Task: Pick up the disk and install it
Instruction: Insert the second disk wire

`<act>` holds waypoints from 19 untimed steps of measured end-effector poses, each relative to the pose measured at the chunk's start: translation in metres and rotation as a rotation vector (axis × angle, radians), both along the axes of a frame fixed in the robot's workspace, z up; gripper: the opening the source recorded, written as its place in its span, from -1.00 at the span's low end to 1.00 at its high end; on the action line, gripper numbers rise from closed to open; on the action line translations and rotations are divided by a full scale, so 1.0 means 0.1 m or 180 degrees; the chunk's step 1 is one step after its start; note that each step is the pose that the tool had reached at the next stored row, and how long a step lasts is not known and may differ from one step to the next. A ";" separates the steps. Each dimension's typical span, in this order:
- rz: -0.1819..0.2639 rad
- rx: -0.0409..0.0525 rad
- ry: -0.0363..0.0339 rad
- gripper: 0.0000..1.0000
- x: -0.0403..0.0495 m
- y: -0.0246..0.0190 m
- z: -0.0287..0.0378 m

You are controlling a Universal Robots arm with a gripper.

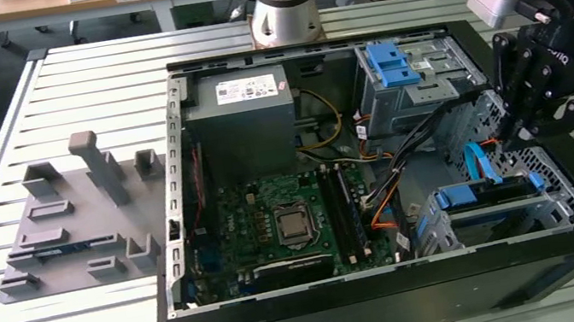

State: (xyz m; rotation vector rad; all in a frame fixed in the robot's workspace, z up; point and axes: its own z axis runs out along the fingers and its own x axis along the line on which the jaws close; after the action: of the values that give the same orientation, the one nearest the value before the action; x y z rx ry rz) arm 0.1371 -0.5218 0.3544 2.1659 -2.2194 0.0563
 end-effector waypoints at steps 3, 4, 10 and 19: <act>0.0000 0.0003 0.0000 -0.67 0.000 0.000 -0.003; 0.0000 0.0013 0.0000 -0.67 0.000 -0.001 -0.007; 0.0000 0.0105 -0.0006 -0.67 -0.024 -0.076 -0.048; 0.0005 0.0139 -0.0036 -0.67 -0.080 -0.258 -0.132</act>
State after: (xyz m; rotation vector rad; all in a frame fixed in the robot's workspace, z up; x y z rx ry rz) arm 0.1290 -0.5476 0.3412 2.1947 -2.2457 0.0205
